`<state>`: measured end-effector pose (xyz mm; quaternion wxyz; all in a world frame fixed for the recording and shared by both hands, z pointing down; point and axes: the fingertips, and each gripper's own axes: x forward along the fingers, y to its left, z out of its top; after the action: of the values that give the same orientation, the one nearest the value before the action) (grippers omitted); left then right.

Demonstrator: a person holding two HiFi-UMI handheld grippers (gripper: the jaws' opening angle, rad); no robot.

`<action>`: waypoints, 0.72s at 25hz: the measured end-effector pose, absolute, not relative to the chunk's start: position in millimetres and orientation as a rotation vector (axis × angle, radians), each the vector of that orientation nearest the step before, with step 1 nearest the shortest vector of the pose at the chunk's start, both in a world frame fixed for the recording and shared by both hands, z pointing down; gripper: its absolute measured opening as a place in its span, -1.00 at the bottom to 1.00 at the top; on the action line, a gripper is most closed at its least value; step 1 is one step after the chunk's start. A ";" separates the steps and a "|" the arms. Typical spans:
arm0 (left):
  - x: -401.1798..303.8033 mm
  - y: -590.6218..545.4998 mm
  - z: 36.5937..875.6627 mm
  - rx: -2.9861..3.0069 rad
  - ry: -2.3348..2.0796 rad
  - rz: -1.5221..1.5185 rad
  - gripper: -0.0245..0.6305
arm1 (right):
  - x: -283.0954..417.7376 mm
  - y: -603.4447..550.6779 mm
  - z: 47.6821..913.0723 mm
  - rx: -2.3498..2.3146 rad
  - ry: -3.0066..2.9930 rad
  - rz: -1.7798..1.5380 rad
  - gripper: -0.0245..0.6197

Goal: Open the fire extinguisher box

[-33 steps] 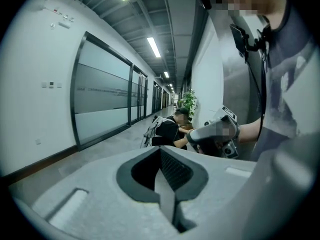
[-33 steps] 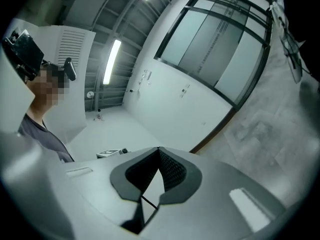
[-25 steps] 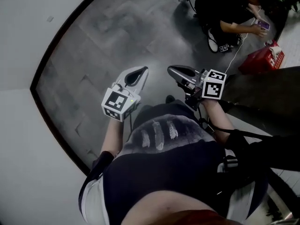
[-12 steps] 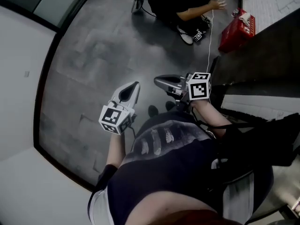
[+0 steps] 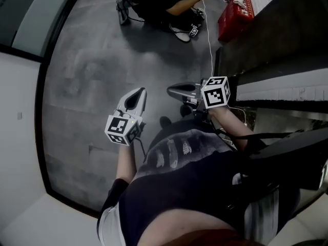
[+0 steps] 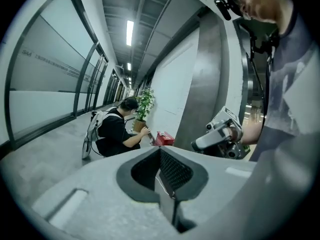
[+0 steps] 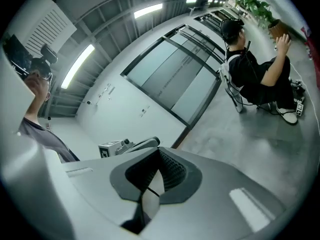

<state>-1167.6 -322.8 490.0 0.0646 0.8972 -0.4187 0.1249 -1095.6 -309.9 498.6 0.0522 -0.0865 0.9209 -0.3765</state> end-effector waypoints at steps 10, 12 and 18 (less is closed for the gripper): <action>-1095.1 -353.0 508.9 2.785 -1.015 0.513 -0.93 | -1029.2 -325.5 521.1 -0.526 2.751 -1.068 -0.93; -1079.5 -351.8 513.7 2.787 -0.969 0.553 -0.93 | -1015.5 -322.4 533.1 -0.557 2.713 -1.113 -0.93; -1045.6 -362.5 520.7 2.786 -0.950 0.555 -0.93 | -981.6 -337.3 554.9 -0.577 2.700 -1.146 -0.93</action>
<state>-1045.6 -362.5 520.7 0.0729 0.9277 -0.3162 0.1848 -981.6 -337.3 554.9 0.0761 -0.1924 0.9005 -0.3824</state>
